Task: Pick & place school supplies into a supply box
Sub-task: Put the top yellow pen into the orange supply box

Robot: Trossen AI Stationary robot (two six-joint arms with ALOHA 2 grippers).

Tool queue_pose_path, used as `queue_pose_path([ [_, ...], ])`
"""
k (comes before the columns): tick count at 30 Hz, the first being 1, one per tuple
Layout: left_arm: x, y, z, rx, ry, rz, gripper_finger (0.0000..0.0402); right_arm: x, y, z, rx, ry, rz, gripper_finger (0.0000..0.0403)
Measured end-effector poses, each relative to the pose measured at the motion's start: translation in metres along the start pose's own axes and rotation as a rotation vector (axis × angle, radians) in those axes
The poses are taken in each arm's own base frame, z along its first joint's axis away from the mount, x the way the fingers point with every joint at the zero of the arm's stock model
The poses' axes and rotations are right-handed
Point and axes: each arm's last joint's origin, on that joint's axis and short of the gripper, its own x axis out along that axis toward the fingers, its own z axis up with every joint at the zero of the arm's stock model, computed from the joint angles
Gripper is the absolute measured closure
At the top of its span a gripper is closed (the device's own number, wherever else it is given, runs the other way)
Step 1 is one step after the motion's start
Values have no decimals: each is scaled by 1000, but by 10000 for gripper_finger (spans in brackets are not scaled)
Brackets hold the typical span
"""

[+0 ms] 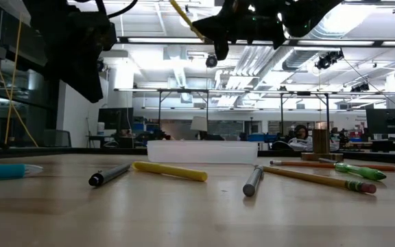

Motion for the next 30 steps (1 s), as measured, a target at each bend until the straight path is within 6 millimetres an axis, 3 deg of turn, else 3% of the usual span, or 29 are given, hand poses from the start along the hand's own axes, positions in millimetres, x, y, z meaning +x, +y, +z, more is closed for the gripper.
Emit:
queue_pose_path([
  [8,-9,-6,14,-19,-223,-36,284,-1,2,2,-11,-4,2,402],
  [20,-62,3,38,-88,-628,-121,284,3,8,2,-8,-19,6,402],
  [25,-83,10,58,-124,-757,-246,284,12,19,2,-18,-38,-16,402],
  [30,-89,15,78,-97,-814,-406,284,19,31,2,-28,-70,-52,401],
])
